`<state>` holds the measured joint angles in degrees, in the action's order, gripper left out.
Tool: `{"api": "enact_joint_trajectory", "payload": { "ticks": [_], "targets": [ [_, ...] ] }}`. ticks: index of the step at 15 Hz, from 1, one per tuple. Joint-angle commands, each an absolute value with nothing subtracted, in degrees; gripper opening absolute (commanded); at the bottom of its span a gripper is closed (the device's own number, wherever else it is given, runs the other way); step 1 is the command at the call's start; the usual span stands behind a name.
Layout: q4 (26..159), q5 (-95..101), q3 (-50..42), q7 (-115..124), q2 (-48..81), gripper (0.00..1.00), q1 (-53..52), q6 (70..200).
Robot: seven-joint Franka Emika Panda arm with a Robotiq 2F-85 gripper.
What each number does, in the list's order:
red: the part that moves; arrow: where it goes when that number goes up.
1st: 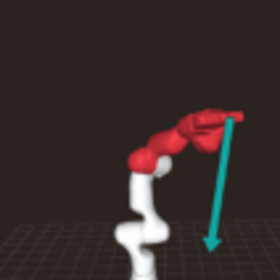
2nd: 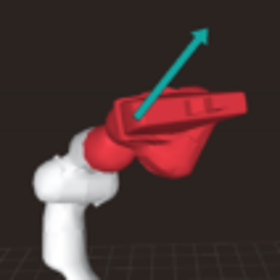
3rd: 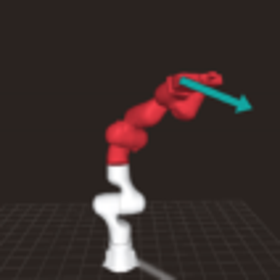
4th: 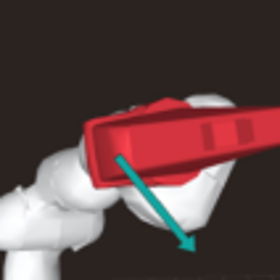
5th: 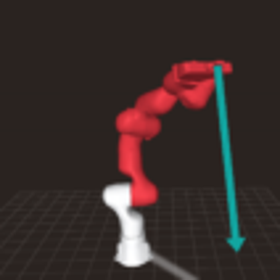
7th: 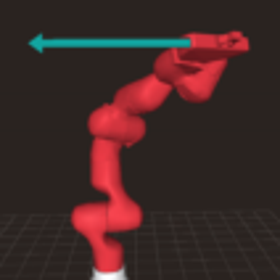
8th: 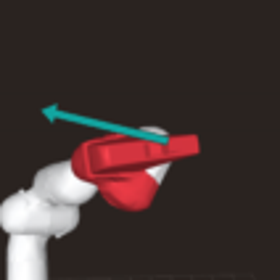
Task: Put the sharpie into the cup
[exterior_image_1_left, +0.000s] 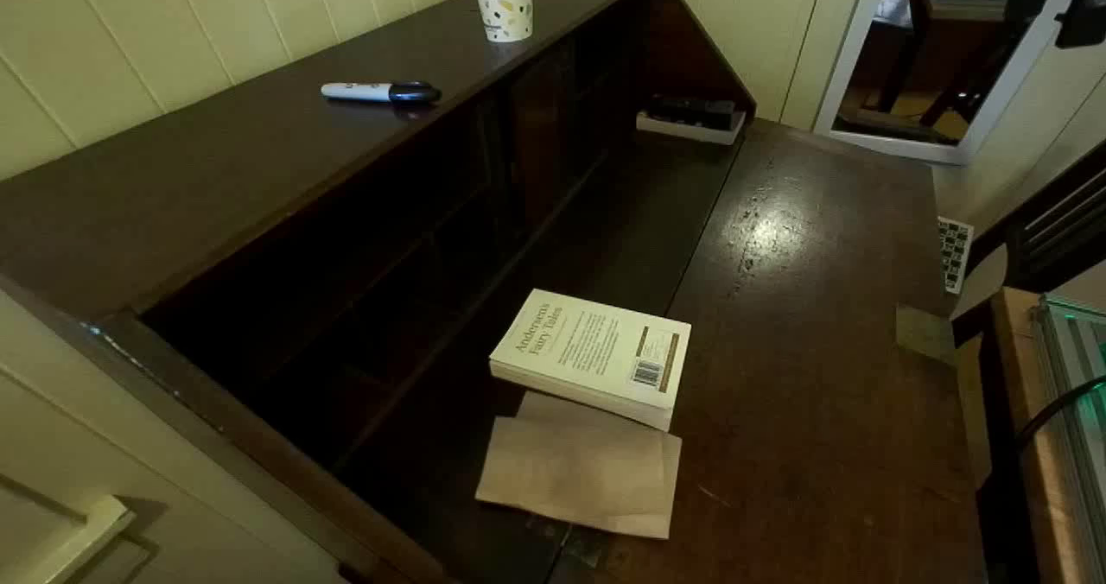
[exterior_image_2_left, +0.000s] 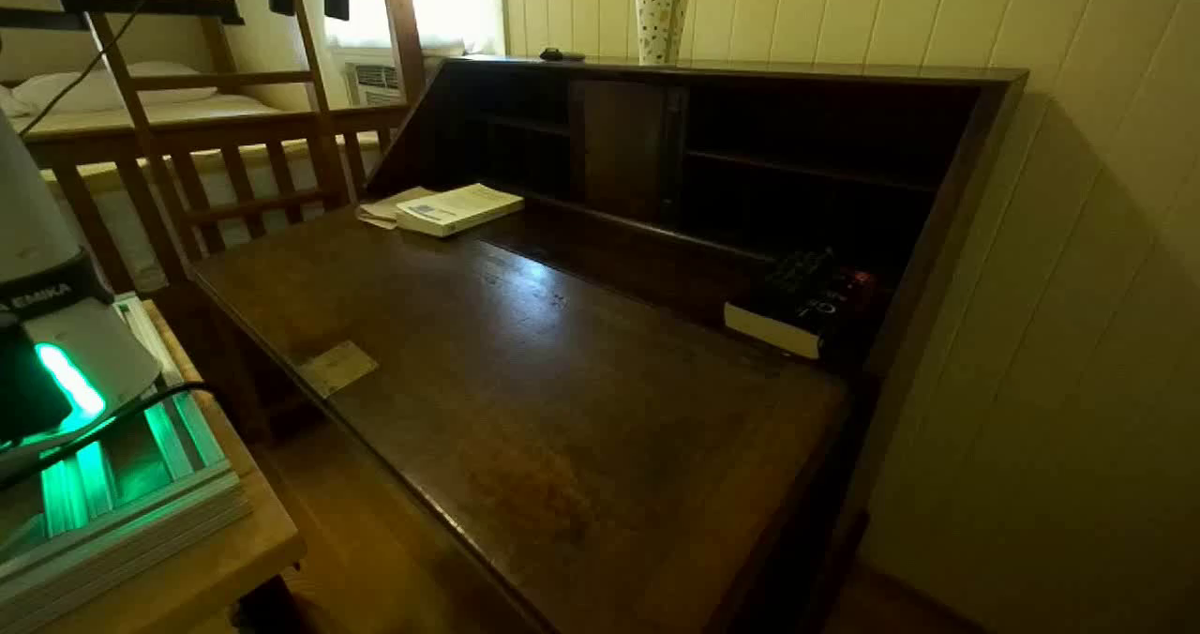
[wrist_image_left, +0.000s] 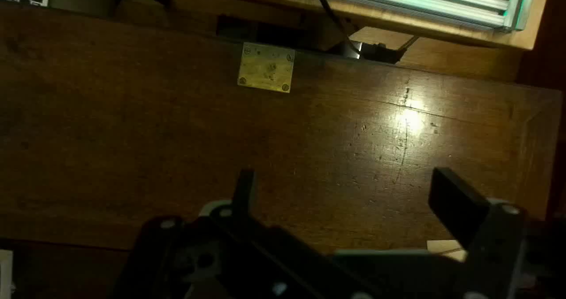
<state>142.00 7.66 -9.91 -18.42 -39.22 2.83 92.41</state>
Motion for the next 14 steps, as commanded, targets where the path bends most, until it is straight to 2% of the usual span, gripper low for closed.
{"api": "enact_joint_trajectory", "payload": {
  "ticks": [1,9,14],
  "targets": [
    [141.91,7.70,-10.00,-18.34,-39.21,1.00,2.69,92.31],
    [141.46,7.85,-9.61,-17.37,-38.86,1.00,2.84,93.01],
    [137.99,9.24,-8.20,-15.71,-33.58,1.00,2.32,107.99]
  ]
}}
